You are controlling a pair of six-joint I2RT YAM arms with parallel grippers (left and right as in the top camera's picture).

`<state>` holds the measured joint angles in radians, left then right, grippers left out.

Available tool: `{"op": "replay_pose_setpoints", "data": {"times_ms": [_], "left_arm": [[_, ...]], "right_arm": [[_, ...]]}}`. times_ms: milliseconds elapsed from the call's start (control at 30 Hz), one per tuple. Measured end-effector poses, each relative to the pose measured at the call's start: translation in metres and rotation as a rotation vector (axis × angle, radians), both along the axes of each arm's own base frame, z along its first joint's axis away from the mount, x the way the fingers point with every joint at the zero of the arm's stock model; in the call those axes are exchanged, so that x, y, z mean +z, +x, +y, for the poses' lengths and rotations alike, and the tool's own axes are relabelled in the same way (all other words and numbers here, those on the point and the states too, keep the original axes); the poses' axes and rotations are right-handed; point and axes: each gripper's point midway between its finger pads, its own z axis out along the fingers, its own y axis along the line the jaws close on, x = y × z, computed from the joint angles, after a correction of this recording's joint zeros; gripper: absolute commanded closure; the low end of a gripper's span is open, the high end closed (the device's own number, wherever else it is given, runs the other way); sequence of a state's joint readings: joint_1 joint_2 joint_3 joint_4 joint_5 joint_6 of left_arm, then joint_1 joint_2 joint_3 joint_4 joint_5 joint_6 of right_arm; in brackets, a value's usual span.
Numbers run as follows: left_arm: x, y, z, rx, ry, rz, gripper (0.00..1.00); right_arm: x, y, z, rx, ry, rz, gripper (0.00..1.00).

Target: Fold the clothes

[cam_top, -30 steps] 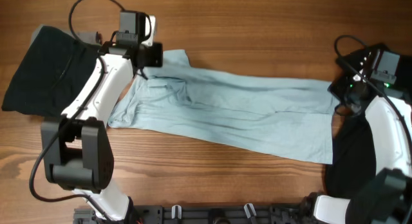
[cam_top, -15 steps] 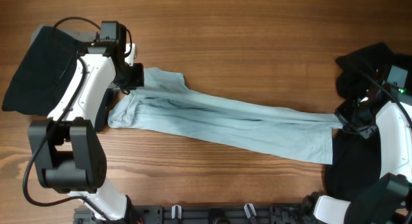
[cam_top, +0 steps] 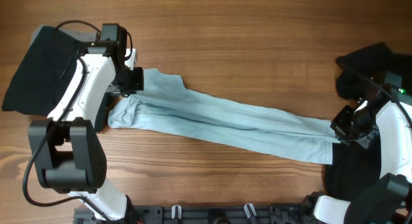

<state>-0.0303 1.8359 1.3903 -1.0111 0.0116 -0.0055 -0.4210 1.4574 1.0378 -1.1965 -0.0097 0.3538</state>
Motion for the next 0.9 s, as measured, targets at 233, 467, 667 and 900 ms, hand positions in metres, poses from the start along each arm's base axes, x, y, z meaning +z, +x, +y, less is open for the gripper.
{"op": "replay_pose_setpoints", "data": {"times_ms": [233,467,667,900], "left_arm": [[0.000,0.000,0.001,0.008,0.004,-0.001,0.45],[0.021,0.058,-0.005,-0.005,-0.025,-0.259,0.38],[0.029,0.101,-0.018,-0.063,-0.083,-0.426,0.37],[-0.033,0.112,-0.020,-0.091,-0.087,-0.354,0.24]], "right_arm": [[0.000,0.000,-0.003,0.009,-0.015,0.004,0.25],[0.000,0.007,-0.004,0.021,-0.017,-0.028,0.24],[0.000,0.008,-0.003,0.027,-0.011,-0.033,0.24],[0.000,0.011,-0.003,0.027,-0.010,-0.046,0.24]]}}
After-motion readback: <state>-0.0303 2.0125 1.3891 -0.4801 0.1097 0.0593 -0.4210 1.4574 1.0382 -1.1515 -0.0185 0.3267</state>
